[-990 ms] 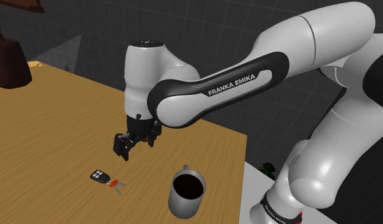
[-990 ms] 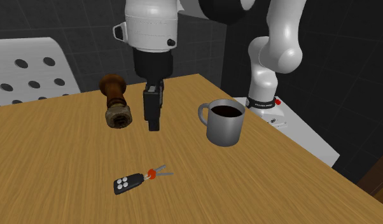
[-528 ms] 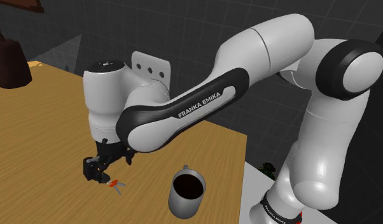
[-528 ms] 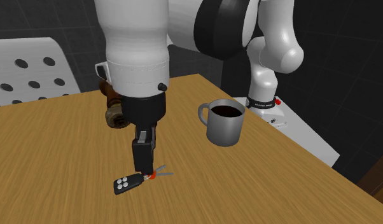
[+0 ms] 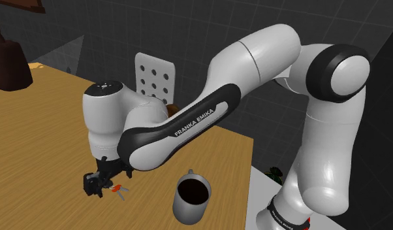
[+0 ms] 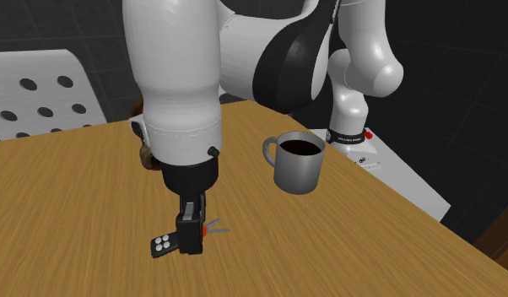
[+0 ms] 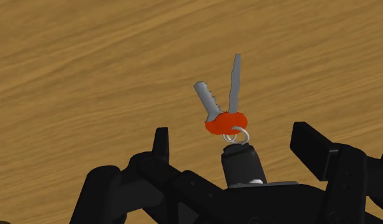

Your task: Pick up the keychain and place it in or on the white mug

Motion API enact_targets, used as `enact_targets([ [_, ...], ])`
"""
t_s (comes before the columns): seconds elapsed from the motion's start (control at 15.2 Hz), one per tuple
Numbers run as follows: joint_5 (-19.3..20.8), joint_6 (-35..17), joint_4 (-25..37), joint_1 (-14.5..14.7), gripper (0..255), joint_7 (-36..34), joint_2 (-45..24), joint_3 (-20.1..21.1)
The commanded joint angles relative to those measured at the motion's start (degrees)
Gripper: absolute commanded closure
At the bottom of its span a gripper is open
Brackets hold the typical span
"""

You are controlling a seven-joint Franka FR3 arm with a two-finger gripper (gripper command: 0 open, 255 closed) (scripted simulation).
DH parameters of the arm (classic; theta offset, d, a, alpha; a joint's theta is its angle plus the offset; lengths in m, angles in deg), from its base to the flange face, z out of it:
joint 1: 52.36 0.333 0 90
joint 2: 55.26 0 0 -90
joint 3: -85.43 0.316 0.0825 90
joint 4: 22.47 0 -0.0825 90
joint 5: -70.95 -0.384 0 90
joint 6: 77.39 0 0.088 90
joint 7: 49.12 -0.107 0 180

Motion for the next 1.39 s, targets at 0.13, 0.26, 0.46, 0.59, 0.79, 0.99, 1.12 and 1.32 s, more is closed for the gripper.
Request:
enact_targets([
  [0.13, 0.3, -0.6, -0.3, 0.1, 0, -0.2, -0.4, -0.1],
  [0.26, 0.3, -0.6, -0.3, 0.1, 0, -0.2, -0.4, -0.1],
  [0.46, 0.3, -0.6, -0.3, 0.1, 255, -0.2, -0.3, -0.1],
  [0.59, 0.3, -0.6, -0.3, 0.1, 255, -0.2, -0.3, -0.1],
  [0.79, 0.3, -0.5, -0.3, 0.1, 255, -0.2, -0.3, -0.1],
  [0.99, 0.3, -0.6, -0.4, 0.0, 255, -0.2, -0.3, -0.1],
  [1.12, -0.1, 0.0, 0.0, -0.1, 255, 0.1, 0.1, 0.0],
  [1.32, -1.2, 1.9, 0.8, -0.4, 255, 0.9, 1.4, 0.5],
])
